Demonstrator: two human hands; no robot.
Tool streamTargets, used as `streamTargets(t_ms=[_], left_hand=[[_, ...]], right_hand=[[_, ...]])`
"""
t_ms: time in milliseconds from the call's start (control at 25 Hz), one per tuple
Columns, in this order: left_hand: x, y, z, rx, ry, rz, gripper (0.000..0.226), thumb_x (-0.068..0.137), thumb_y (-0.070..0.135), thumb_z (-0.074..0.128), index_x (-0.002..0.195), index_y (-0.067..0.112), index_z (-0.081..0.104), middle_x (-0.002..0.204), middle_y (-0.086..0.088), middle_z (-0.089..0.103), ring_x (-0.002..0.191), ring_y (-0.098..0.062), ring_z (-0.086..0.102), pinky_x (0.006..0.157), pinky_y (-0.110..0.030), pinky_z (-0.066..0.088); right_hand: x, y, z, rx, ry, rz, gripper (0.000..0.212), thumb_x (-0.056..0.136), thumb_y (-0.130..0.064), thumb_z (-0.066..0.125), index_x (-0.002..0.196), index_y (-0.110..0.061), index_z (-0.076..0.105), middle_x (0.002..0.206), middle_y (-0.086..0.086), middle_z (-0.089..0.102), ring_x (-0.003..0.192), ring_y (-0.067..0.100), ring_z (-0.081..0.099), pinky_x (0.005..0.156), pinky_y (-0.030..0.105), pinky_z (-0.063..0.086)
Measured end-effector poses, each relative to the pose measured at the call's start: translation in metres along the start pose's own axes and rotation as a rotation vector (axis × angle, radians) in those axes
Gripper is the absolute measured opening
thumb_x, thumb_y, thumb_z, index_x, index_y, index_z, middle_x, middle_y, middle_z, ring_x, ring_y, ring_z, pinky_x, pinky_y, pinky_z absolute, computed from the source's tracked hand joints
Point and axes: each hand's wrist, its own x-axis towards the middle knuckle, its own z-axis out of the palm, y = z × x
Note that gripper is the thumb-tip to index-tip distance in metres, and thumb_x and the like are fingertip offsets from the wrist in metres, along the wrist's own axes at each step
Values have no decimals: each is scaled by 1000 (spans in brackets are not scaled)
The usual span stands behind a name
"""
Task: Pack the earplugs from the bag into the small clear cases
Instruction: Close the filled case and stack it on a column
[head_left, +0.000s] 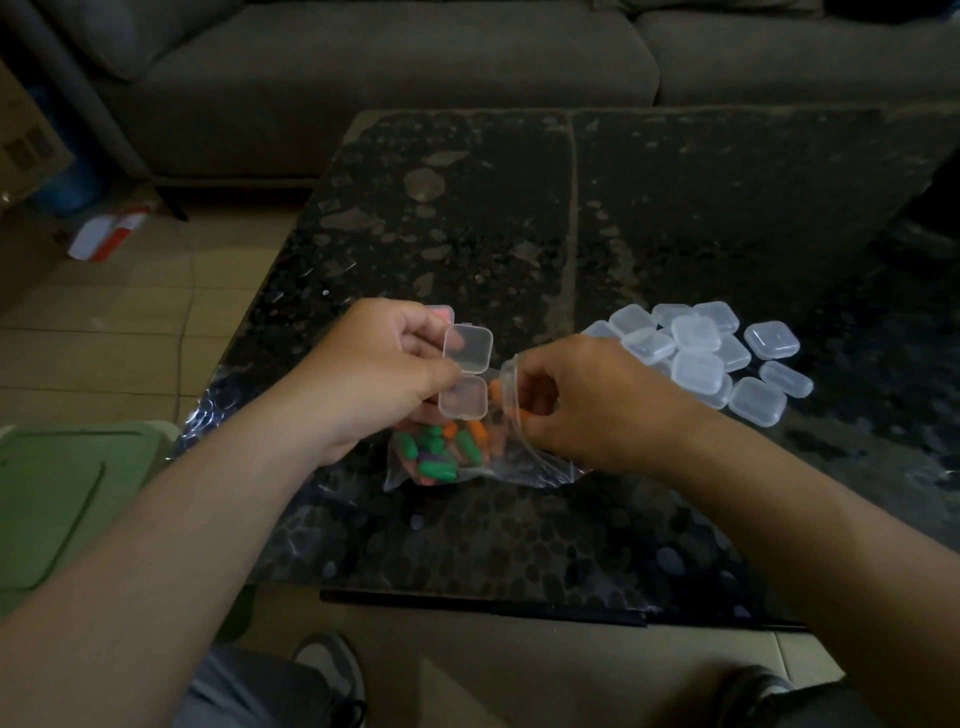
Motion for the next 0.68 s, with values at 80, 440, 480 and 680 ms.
streamTargets(t_ms=[80,440,480,680], left_hand=[[0,0,-1,1,1,2,17,89,1,74,98,15,74,128,-8,67,81,-10,74,58,-21,57],[-3,6,0,-161,-23,-55,11,92,-1,71,102,4,71,126,-14,67,77,-21,78,60,-30,61],[-3,7,0,-179,-25,-59,11,93,-2,70,102,3,70,124,-15,68,77,-22,78,60,-31,61],[-8,13,2,-251,-64,-60,14,93,-4,67,105,2,69,94,-17,78,75,-23,78,60,-34,63]], right_hand=[[-1,0,-3,4,0,23,9,90,-25,71,83,-28,67,81,-8,66,75,7,62,65,21,51],[-5,-1,-12,-23,311,-4,8,91,-21,64,96,-23,70,83,-12,55,76,8,58,63,18,49],[-5,-2,-12,24,329,-10,9,89,-20,67,96,-26,66,84,-12,56,77,7,58,63,18,50],[-3,-4,-9,277,372,-78,14,83,-19,77,84,-28,66,74,-12,65,69,4,63,59,18,52]])
